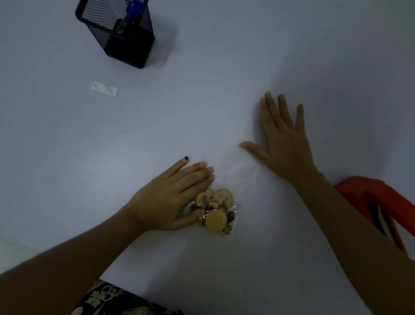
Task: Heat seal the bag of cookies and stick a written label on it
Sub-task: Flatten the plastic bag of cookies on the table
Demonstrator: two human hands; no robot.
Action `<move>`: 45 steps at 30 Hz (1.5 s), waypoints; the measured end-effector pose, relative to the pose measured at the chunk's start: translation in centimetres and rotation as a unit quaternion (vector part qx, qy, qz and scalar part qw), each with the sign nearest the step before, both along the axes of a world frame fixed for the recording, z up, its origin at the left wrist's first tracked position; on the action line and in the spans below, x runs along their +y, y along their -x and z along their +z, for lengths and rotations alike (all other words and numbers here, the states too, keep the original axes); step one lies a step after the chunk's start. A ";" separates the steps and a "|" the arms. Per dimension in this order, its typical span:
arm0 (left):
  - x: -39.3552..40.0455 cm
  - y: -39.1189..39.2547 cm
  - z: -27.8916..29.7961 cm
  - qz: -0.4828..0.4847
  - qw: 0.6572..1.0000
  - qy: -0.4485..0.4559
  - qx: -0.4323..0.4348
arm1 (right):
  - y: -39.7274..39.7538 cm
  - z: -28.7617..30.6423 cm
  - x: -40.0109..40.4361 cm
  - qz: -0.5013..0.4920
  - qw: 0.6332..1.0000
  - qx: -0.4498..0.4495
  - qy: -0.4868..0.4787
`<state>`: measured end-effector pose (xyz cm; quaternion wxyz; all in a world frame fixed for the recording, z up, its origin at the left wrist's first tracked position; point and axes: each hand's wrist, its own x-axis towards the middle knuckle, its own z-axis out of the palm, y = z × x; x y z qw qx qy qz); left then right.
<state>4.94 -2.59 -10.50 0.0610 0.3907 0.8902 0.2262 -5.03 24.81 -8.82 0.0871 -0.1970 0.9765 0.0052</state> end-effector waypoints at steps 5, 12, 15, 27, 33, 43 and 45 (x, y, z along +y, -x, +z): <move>0.0 0.0 0.2 -0.001 1.000 0.001 0.003 | -3.5 0.0 -2.4 0.096 0.993 -0.023 0.068; 0.1 0.2 0.5 0.003 1.000 -0.007 -0.006 | -3.2 -0.6 0.2 0.039 0.998 -0.026 0.050; 0.1 0.1 0.7 0.006 1.000 -0.022 -0.012 | -3.5 -0.6 -0.1 0.028 0.998 -0.018 0.050; 1.2 -0.9 0.3 -0.016 0.999 -0.020 -0.028 | -4.0 0.4 -1.4 -0.006 1.000 -0.001 0.018; 1.3 -0.8 0.2 -0.016 0.999 -0.012 -0.037 | -5.3 -0.4 -2.6 0.058 0.997 -0.041 -0.014; 1.4 -0.9 0.2 -0.014 0.999 -0.008 -0.037 | -0.2 0.3 0.9 -0.012 1.000 0.011 -0.007; 1.4 -1.0 0.2 -0.014 0.999 -0.006 -0.036 | -1.4 0.4 -0.5 0.063 0.998 0.013 0.009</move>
